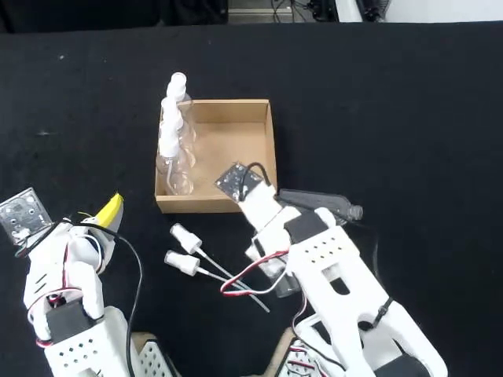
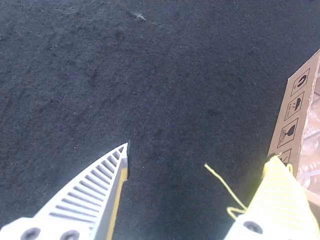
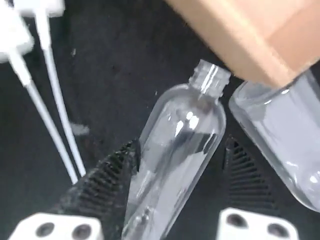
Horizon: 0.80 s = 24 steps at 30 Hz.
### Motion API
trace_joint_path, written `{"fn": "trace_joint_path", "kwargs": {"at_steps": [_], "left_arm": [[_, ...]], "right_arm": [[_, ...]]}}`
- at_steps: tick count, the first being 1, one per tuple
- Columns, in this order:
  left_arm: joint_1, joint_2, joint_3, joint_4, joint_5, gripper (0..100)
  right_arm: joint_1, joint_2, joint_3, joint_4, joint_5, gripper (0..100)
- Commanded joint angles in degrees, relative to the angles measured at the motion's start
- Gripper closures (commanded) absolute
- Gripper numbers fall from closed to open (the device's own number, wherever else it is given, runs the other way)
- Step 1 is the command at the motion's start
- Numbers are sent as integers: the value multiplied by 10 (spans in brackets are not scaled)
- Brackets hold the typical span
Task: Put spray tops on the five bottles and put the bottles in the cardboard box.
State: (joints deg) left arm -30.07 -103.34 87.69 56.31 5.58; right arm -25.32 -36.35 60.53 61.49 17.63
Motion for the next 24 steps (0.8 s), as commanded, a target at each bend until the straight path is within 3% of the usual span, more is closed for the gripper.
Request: {"fn": "trace_joint_path", "kwargs": {"at_steps": [1,12,14,16,17,21,24], "left_arm": [[-1,-2,-7,-11,6,636],[-1,-2,-7,-11,6,636],[-1,-2,-7,-11,6,636],[-1,-2,-7,-11,6,636],[-1,-2,-7,-11,6,636],[-2,-2,-7,-11,6,636],[-2,-2,-7,-11,6,636]], "right_arm": [[4,-19,0,-26,-29,751],[4,48,48,-66,-27,754],[6,65,37,-62,-27,802],[8,75,24,-54,-25,917],[8,75,17,-46,-14,982],[35,75,-36,41,77,982],[100,75,-105,126,153,985]]}}
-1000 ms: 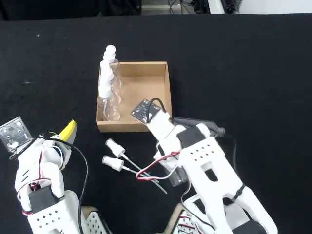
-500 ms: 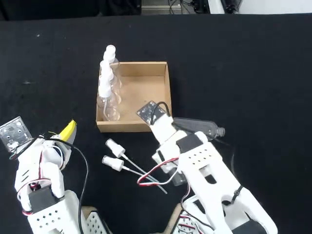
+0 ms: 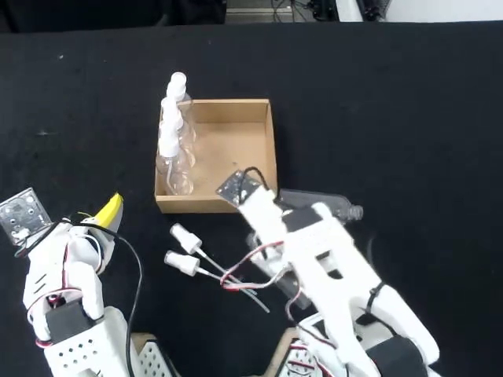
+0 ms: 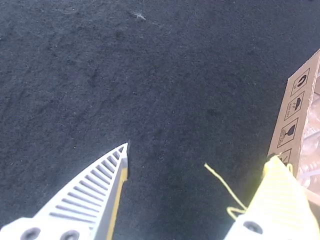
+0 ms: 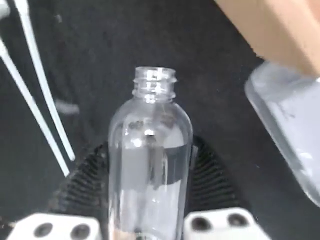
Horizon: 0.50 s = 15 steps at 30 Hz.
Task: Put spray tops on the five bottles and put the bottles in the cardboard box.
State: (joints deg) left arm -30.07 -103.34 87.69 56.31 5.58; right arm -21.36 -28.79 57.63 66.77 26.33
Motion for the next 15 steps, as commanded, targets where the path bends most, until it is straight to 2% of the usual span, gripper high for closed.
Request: {"fn": "trace_joint_path", "kwargs": {"at_steps": [1,6,15], "left_arm": [[-2,-2,-7,-11,6,636],[-2,-2,-7,-11,6,636],[-2,-2,-7,-11,6,636]], "right_arm": [[86,0,-102,98,96,985],[199,-1,-189,189,222,985],[349,-1,-270,222,289,985]]}}
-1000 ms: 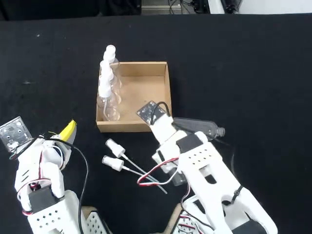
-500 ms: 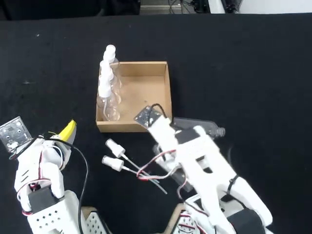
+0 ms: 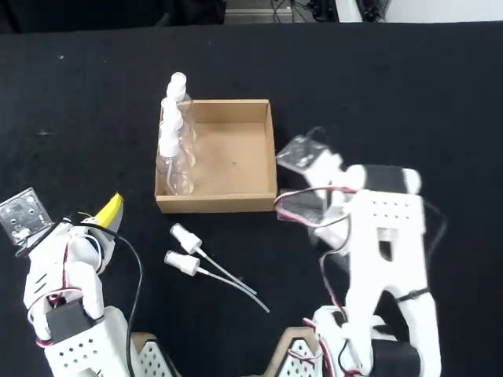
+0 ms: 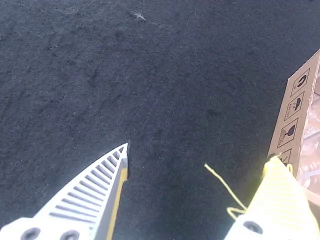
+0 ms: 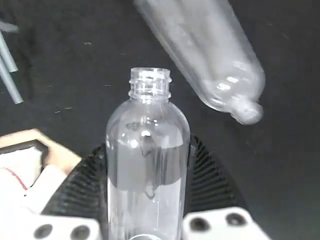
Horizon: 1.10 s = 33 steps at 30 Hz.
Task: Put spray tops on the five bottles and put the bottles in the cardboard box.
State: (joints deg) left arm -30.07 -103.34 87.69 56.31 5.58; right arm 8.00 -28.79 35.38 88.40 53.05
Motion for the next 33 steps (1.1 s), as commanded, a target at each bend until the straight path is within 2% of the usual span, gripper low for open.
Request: {"fn": "trace_joint_path", "kwargs": {"at_steps": [1,10,17,23,28,30,33], "left_arm": [[-2,-2,-7,-11,6,636],[-2,-2,-7,-11,6,636],[-2,-2,-7,-11,6,636],[-2,-2,-7,-11,6,636],[-2,-2,-7,-11,6,636],[-2,-2,-7,-11,6,636],[-2,-2,-7,-11,6,636]], "right_arm": [[75,-1,-56,6,30,985],[231,4,-61,-11,94,985],[340,4,22,-165,96,985],[379,4,131,-311,93,984],[396,5,187,-359,92,977],[397,5,203,-355,91,945],[398,5,209,-331,81,844]]}}
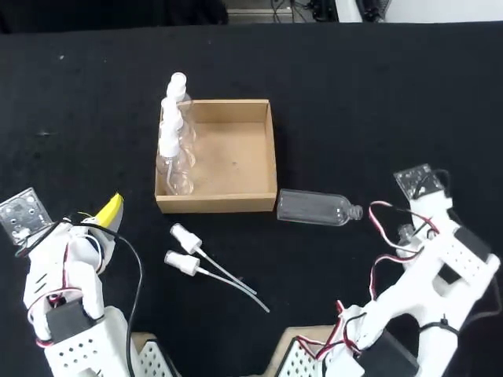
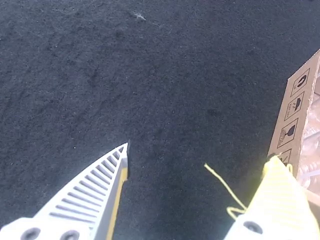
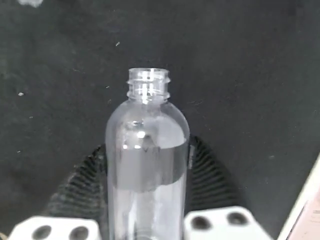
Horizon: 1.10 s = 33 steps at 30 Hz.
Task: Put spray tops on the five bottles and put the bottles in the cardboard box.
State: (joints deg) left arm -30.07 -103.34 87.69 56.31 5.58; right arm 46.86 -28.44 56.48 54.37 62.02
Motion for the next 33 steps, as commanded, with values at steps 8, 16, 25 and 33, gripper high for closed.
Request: {"fn": "trace_joint_path", "kwargs": {"at_steps": [8,16,25,33], "left_arm": [[-2,-2,-7,-10,5,636],[-2,-2,-7,-11,5,636],[-2,-2,-7,-11,4,636],[-2,-2,-7,-11,4,636]], "right_arm": [[5,1,-8,30,-48,684],[5,4,-106,102,-91,681],[-14,164,-327,290,-91,684],[-15,262,-357,288,-86,685]]}}
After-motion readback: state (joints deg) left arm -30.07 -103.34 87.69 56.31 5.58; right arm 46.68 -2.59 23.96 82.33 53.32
